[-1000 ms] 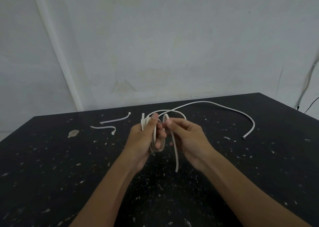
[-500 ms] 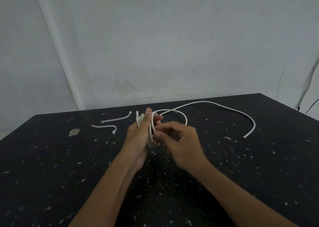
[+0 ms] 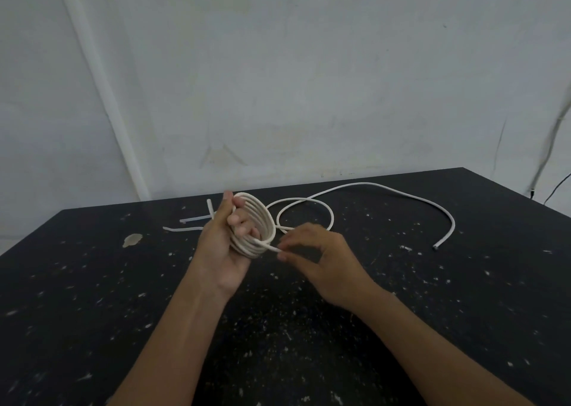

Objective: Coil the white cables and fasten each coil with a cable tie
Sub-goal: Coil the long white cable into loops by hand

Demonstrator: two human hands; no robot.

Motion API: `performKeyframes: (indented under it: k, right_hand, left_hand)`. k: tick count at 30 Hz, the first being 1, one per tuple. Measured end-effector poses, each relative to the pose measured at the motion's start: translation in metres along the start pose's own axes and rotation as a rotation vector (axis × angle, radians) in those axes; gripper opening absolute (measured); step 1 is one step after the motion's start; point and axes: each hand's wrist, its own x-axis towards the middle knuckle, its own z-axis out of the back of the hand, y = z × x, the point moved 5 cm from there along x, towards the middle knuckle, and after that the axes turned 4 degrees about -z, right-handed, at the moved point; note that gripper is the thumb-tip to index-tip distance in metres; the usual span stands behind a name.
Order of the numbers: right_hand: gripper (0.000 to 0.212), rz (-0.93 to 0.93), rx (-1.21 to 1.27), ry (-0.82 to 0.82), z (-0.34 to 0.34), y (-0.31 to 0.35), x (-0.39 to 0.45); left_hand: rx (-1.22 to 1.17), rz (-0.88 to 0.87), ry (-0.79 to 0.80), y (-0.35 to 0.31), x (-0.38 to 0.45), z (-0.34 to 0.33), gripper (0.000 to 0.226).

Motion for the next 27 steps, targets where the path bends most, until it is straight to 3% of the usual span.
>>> performKeyframes:
  k: [3,5,8,12,15,18,23,27]
  right_hand:
    - [0.017,0.140,-0.306,-0.138,0.007,0.005,-0.001]
    - [0.020,0.098,-0.277,-0.126,0.008,0.006,-0.003]
    - [0.020,-0.165,0.110,-0.092,0.002,0.001,-0.002]
    - [0.020,-0.578,0.871,-0.091,-0.017,0.002,-0.002]
    - [0.039,-0.673,1.006,0.052,-0.036,0.002,-0.007]
    - [0.051,-0.518,0.896,-0.049,-0.031,-0.001,-0.004]
    - [0.024,-0.310,0.568,-0.358,-0.006,0.005,-0.005]
    - [0.023,-0.248,0.475,-0.332,-0.007,0.015,-0.008]
  left_hand:
    - [0.054,0.015,0.074,0.005,-0.003,-0.004,0.032]
    - [0.036,0.017,0.099,0.006,-0.005,-0.007,0.037]
    - [0.018,0.008,0.118,0.002,-0.008,-0.009,0.043]
    - [0.001,0.021,0.110,0.007,-0.013,-0.011,0.051]
    - [-0.011,0.068,0.121,0.022,-0.019,-0.020,0.052]
    - [0.016,0.088,0.151,0.034,-0.025,-0.031,0.053]
    - [0.304,-0.019,0.070,0.042,-0.028,-0.033,0.047]
    - [0.376,-0.097,-0.113,0.036,-0.025,-0.025,0.043]
